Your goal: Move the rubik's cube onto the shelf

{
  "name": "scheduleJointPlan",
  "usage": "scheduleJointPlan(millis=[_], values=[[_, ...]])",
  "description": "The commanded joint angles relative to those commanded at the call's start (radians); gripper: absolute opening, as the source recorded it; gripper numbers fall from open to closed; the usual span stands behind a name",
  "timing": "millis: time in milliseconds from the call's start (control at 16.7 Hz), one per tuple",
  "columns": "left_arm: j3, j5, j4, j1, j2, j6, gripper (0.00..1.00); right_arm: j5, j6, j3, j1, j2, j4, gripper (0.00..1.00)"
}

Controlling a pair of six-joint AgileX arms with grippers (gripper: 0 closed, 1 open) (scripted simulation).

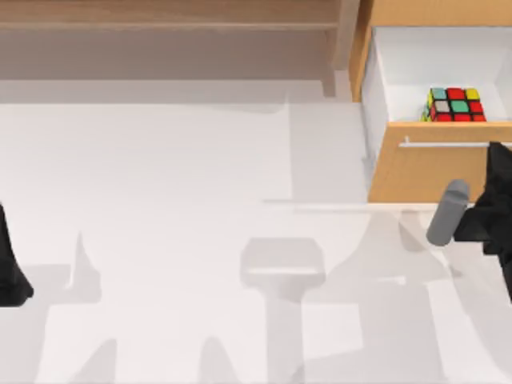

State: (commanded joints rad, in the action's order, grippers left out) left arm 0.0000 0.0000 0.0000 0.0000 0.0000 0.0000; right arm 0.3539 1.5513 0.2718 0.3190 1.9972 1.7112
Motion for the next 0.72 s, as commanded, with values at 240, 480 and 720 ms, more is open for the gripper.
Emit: scheduleJointPlan(millis=[240,480,720], values=[[0.0,0.0,0.0,0.0,0.0,0.0,1.0,0.0,0.0,0.0,0.0,0.0,0.0,0.23],[0.0,0.0,0.0,0.0,0.0,0.0,1.0,0.0,0.0,0.0,0.0,0.0,0.0,0.53],[0.0,0.0,0.0,0.0,0.0,0.0,1.0,0.0,0.0,0.0,0.0,0.0,0.0,0.83]])
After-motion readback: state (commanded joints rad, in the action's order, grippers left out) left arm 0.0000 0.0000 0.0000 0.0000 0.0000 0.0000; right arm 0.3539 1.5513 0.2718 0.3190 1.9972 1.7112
